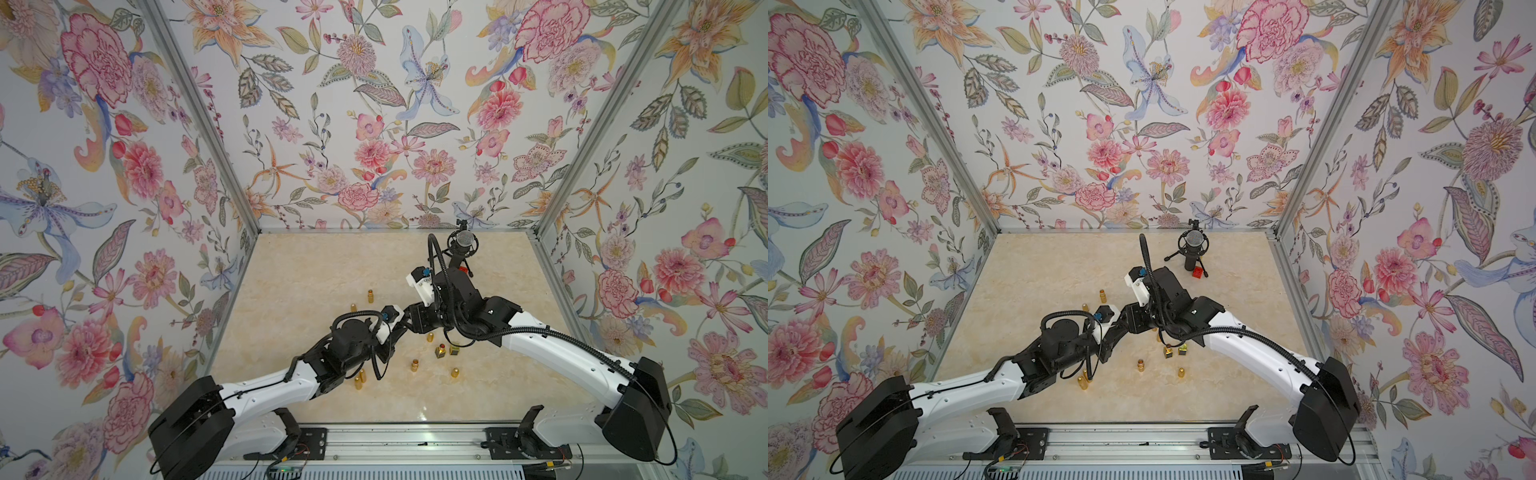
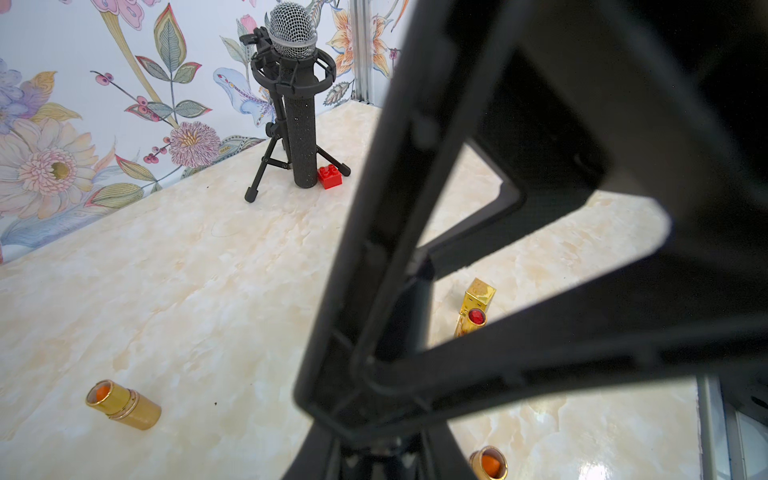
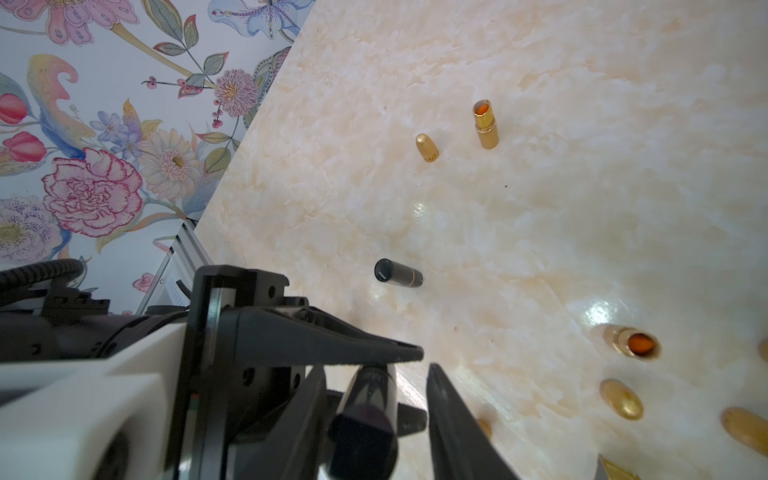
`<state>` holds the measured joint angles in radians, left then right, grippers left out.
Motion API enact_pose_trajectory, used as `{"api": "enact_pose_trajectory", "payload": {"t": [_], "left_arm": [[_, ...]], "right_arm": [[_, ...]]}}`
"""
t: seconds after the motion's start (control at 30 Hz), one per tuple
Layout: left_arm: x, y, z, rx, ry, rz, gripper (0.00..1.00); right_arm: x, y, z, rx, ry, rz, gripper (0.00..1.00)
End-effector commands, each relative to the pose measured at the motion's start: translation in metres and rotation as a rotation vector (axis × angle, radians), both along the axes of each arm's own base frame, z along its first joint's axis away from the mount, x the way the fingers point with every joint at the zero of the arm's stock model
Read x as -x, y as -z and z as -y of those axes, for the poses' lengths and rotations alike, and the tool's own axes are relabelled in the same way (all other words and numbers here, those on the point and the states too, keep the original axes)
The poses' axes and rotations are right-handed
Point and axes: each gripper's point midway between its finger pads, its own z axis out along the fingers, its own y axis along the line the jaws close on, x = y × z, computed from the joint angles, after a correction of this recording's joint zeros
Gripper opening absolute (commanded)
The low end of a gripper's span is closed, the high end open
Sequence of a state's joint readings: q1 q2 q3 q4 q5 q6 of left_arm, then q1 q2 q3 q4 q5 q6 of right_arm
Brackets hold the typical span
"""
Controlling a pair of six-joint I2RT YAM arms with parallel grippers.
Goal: Open the lipstick cap
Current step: Open the cover of the lipstick.
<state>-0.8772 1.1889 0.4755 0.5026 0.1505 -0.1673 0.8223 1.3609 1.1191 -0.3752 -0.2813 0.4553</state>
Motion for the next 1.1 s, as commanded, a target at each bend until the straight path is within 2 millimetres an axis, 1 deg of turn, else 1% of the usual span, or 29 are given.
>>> {"api": "enact_pose_trajectory", "payload": {"t": [0.0, 0.03, 0.1, 0.4, 0.47, 0.63, 0.77, 0.87, 1.07], "left_arm": [[0.0, -0.009, -0.001, 0.016, 0.009, 0.023, 0.1], [0.0, -0.009, -0.001, 0.014, 0.008, 0.023, 0.09], [-0.002, -0.008, -0.002, 0.012, -0.007, 0.022, 0.09], [-0.004, -0.008, -0.006, 0.012, -0.035, 0.015, 0.09], [-0.005, -0.008, -0.006, 0.01, -0.038, 0.014, 0.08], [-0.006, -0.006, -0.006, 0.003, -0.04, 0.009, 0.08], [-0.004, 0.001, -0.008, -0.017, -0.04, -0.013, 0.08], [-0.001, 0.012, -0.013, -0.044, -0.049, -0.038, 0.08], [0.005, 0.025, -0.026, -0.08, -0.073, -0.074, 0.08]], "right_arm": [[-0.002, -0.008, -0.004, -0.039, 0.002, -0.002, 0.37], [-0.002, -0.008, -0.005, -0.042, 0.001, -0.006, 0.35], [-0.002, -0.006, -0.004, -0.041, 0.002, -0.005, 0.33], [0.001, 0.004, -0.005, -0.026, -0.011, -0.024, 0.33], [0.0, 0.003, -0.004, -0.026, -0.006, -0.018, 0.26], [-0.001, 0.002, -0.004, -0.025, -0.004, -0.012, 0.24], [-0.005, -0.006, -0.003, -0.033, 0.011, 0.011, 0.22], [-0.008, -0.014, -0.002, -0.041, 0.024, 0.031, 0.22], [-0.022, -0.029, 0.005, -0.068, 0.074, 0.049, 0.21]]}}
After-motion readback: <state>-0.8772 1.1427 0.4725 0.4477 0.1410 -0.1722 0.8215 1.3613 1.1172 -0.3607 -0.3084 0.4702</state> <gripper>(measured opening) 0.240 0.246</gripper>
